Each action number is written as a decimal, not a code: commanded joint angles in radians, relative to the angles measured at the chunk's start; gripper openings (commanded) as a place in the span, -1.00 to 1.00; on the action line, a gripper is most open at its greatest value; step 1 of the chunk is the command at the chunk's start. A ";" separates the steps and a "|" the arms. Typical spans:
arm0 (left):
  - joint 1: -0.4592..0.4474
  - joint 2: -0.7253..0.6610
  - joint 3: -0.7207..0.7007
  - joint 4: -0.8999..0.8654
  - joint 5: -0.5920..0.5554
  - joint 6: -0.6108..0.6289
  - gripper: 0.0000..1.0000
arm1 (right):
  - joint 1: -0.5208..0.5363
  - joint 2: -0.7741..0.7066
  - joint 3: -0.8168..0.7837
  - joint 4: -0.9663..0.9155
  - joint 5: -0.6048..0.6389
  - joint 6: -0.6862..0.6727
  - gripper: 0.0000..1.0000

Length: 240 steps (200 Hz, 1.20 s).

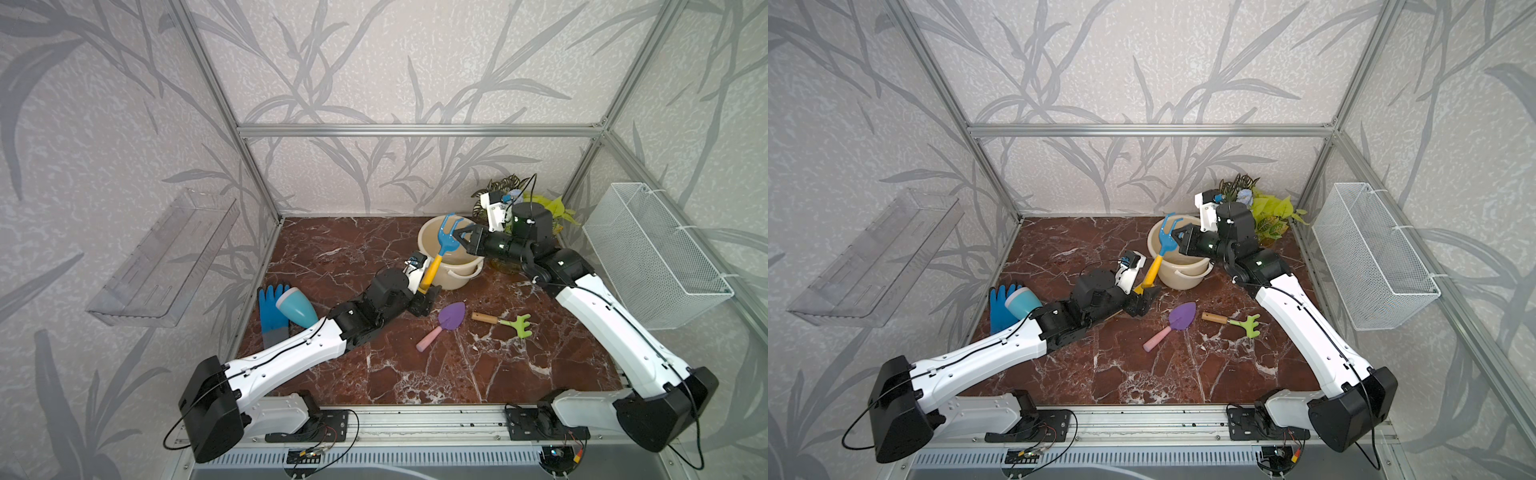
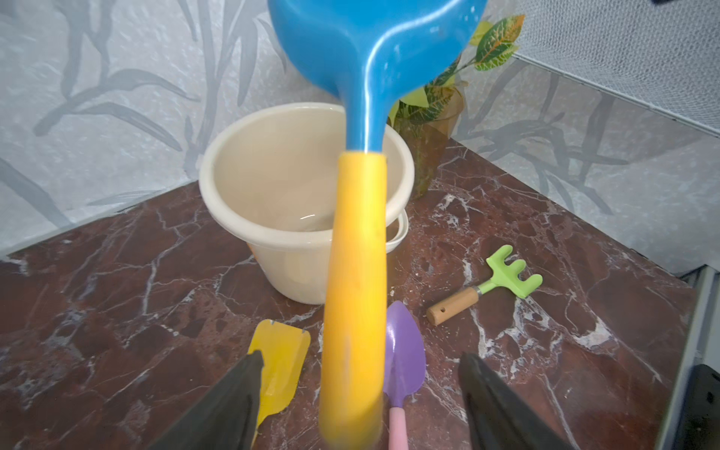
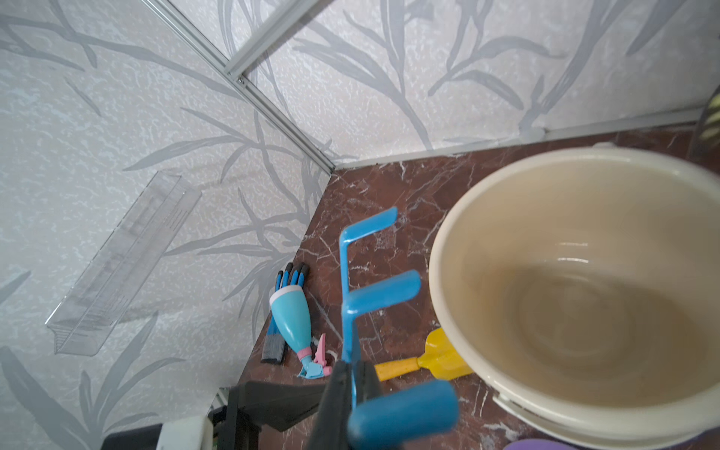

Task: Organize the gardening tools
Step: Place the gardening tool in the container.

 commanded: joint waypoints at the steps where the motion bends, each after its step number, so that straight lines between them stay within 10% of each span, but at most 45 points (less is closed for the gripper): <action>1: 0.009 -0.066 -0.023 0.014 -0.114 -0.021 0.87 | 0.005 0.031 0.106 0.004 0.116 -0.094 -1.00; 80: 0.082 -0.173 -0.109 -0.073 -0.226 -0.163 1.00 | 0.101 0.284 0.283 0.011 0.615 -0.473 -1.00; 240: 0.245 -0.205 -0.239 -0.097 -0.133 -0.355 0.93 | 0.105 0.548 0.143 0.201 0.670 -0.473 -0.93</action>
